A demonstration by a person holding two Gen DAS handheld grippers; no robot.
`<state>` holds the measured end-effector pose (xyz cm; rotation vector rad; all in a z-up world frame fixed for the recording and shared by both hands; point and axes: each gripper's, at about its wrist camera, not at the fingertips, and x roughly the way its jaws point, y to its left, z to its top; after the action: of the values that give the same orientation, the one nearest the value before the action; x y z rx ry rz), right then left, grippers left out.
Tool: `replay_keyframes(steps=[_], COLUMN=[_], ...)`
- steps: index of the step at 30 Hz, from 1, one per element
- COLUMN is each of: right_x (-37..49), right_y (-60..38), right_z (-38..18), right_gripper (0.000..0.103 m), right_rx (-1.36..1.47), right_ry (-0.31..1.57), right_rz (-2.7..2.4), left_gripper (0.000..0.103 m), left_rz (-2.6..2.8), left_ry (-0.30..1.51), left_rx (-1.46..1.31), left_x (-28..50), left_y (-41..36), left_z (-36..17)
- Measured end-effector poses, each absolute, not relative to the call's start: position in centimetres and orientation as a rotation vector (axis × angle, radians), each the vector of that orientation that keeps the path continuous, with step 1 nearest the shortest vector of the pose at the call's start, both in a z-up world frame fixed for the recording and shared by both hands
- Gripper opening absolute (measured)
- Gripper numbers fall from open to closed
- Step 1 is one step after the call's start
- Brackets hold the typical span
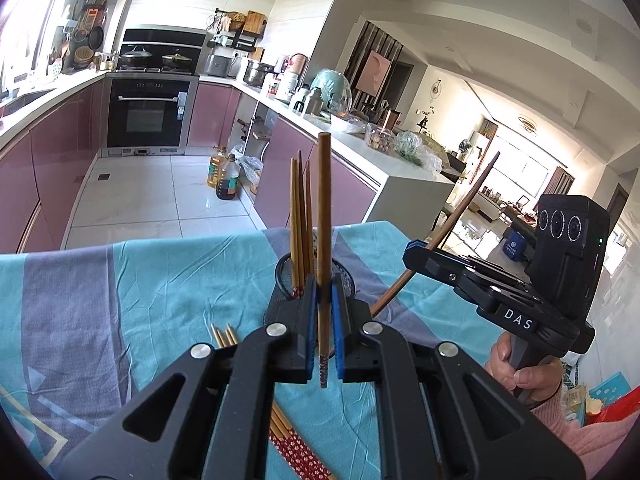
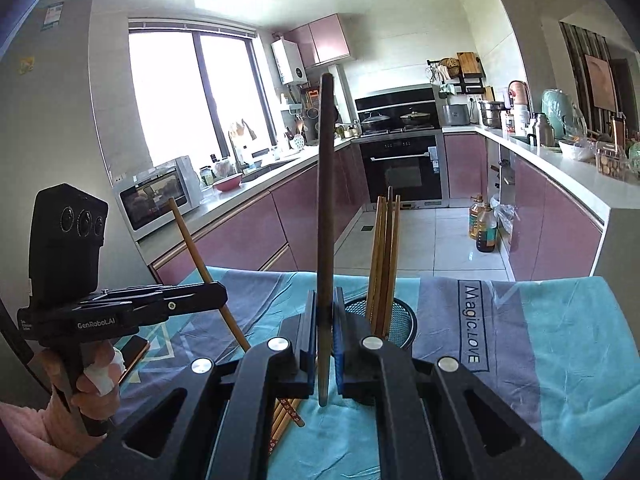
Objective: Organize utensils
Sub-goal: 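Lower the chopstick into the mesh cup with the right tool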
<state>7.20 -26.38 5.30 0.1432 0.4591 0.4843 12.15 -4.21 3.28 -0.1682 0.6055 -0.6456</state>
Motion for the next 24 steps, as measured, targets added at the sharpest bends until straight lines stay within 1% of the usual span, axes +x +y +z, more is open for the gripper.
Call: replay_keyframes(steps=[15, 24], right_x=[8.1, 8.9], right_y=[-26.9, -26.8], right_z=[8.6, 9.4], right_gripper=[0.006, 0.006], right_rx=[0.12, 0.11], right_ry=[0.381, 0.361], right_rz=[0.464, 0.454], left_gripper=[0.008, 0.008], left_rz=[-0.659, -0.657], left_ry=[0.522, 0.49], left_rx=[-0.14, -0.123], left_x=[13.4, 14.1], left_y=[-5.8, -6.7], left_z=[6.9, 7.8])
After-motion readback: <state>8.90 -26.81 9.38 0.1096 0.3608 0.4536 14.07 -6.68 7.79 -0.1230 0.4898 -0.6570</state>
